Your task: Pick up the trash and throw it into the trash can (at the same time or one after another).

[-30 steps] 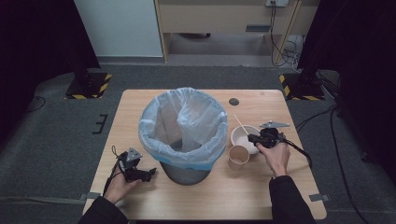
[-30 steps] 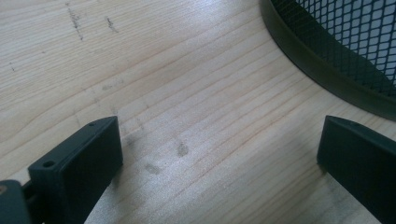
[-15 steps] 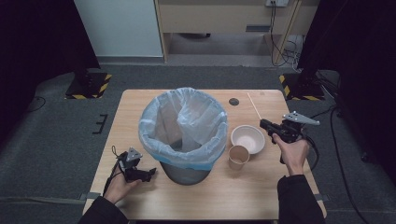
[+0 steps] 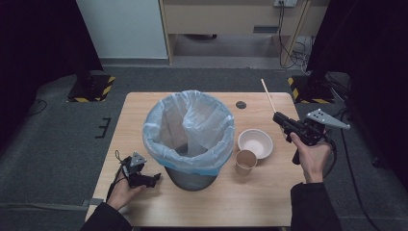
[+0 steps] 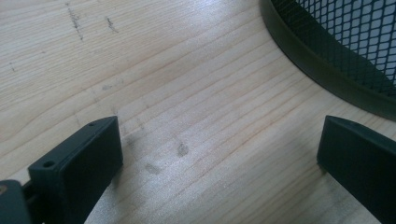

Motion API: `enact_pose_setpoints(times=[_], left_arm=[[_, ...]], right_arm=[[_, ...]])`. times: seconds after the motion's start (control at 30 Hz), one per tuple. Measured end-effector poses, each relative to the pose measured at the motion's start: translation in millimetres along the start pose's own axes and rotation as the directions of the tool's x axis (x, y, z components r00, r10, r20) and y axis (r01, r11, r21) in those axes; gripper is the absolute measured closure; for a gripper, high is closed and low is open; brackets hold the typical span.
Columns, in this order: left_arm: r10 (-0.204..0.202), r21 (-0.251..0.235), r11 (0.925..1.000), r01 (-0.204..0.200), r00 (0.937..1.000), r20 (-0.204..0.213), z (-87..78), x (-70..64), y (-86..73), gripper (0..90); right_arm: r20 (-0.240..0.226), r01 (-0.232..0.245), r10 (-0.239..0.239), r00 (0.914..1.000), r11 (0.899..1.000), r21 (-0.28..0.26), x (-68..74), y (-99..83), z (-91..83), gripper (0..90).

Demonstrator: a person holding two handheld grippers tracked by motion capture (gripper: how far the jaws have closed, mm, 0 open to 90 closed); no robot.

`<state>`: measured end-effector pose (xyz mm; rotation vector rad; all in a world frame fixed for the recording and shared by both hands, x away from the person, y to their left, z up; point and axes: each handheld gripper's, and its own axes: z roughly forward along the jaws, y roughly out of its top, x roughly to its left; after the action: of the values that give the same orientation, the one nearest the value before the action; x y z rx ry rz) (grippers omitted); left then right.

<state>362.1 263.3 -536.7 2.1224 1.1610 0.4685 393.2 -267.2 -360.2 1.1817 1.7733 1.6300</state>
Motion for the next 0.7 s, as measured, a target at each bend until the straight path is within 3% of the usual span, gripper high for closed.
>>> enact_pose_setpoints(times=[0.4,0.7], left_arm=[[0.000,0.000,1.0000,0.000,1.0000,0.000,0.0,0.0,0.0,0.0],[0.000,0.000,1.0000,0.000,1.0000,0.000,0.0,0.0,0.0,0.0]], right_arm=[[-0.062,0.019,-0.025,0.9977,0.995,-0.094,24.6,23.7,-15.9,85.6],[-0.106,0.038,-0.052,0.9930,0.991,-0.129,40.6,34.5,-21.8,85.6]])
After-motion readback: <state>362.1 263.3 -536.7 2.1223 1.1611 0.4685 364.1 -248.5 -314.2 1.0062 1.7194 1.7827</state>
